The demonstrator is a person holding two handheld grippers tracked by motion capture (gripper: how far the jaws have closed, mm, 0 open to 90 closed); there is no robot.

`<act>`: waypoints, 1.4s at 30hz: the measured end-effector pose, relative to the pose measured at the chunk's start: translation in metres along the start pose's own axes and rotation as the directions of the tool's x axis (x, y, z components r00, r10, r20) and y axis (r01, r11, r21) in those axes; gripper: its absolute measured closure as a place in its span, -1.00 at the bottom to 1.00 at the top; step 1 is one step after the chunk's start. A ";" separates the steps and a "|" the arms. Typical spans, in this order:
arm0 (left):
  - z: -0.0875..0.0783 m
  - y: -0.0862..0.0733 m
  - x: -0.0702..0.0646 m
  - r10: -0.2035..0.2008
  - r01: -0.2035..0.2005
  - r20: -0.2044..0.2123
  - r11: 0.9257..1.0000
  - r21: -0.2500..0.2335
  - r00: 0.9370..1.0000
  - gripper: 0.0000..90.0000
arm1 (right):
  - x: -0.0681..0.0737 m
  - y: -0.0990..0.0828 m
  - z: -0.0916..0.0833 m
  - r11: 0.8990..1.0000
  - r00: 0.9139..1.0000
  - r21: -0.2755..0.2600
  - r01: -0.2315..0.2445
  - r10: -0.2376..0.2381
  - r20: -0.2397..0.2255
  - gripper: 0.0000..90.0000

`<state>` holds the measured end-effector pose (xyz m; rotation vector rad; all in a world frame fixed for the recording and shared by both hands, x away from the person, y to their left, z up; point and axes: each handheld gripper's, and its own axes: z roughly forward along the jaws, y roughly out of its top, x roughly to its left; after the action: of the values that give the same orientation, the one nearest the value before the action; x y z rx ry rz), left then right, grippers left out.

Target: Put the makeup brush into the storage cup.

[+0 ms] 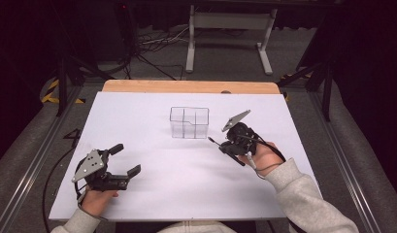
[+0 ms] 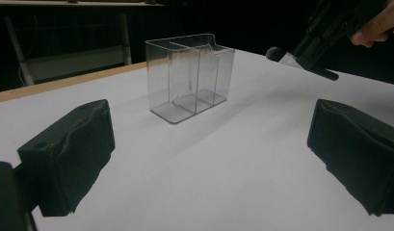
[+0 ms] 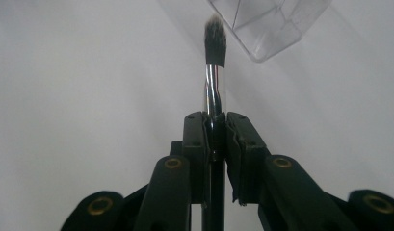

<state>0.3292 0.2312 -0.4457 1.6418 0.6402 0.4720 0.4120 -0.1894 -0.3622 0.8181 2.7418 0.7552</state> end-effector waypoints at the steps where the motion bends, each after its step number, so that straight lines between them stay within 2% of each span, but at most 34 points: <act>1: 0.000 0.000 0.000 0.000 0.000 0.000 1.000 0.000 1.000 -0.93 | 0.000 -0.001 -0.001 1.000 1.000 -0.015 -0.004 0.004 -0.001 0.76; 11: 0.000 0.000 0.000 -0.005 0.005 0.002 1.000 0.002 1.000 -0.92 | -0.001 -0.008 -0.007 0.990 1.000 -0.142 -0.007 0.008 0.008 0.76; 19: 0.000 0.000 0.000 -0.003 0.003 0.002 1.000 0.001 1.000 -0.92 | 0.000 -0.013 -0.012 0.968 1.000 -0.252 -0.005 0.012 0.024 0.76; 22: 0.000 0.000 0.000 -0.003 0.003 0.003 1.000 0.002 1.000 -0.92 | 0.000 -0.015 -0.013 0.957 0.999 -0.291 -0.010 0.019 0.029 0.76; 26: 0.000 0.000 0.000 -0.001 0.001 0.004 1.000 0.005 1.000 -0.92 | 0.000 -0.018 -0.013 0.943 1.000 -0.332 -0.021 0.026 0.012 0.76; 30: 0.000 0.000 0.000 -0.001 0.001 0.004 1.000 0.001 1.000 -0.92 | 0.003 -0.021 -0.014 0.925 0.999 -0.379 -0.018 0.029 0.023 0.76; 38: 0.000 0.000 0.000 -0.001 0.001 0.004 1.000 0.000 1.000 -0.92 | 0.005 -0.026 -0.019 0.874 0.997 -0.485 -0.013 0.050 0.064 0.75; 42: 0.000 0.000 0.000 -0.001 0.001 0.005 1.000 0.000 1.000 -0.92 | 0.006 -0.027 -0.019 0.861 0.995 -0.509 -0.006 0.055 0.080 0.75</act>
<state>0.3291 0.2312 -0.4458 1.6426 0.6374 0.4673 0.3886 -0.2135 -0.3603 0.7484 2.2760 1.3327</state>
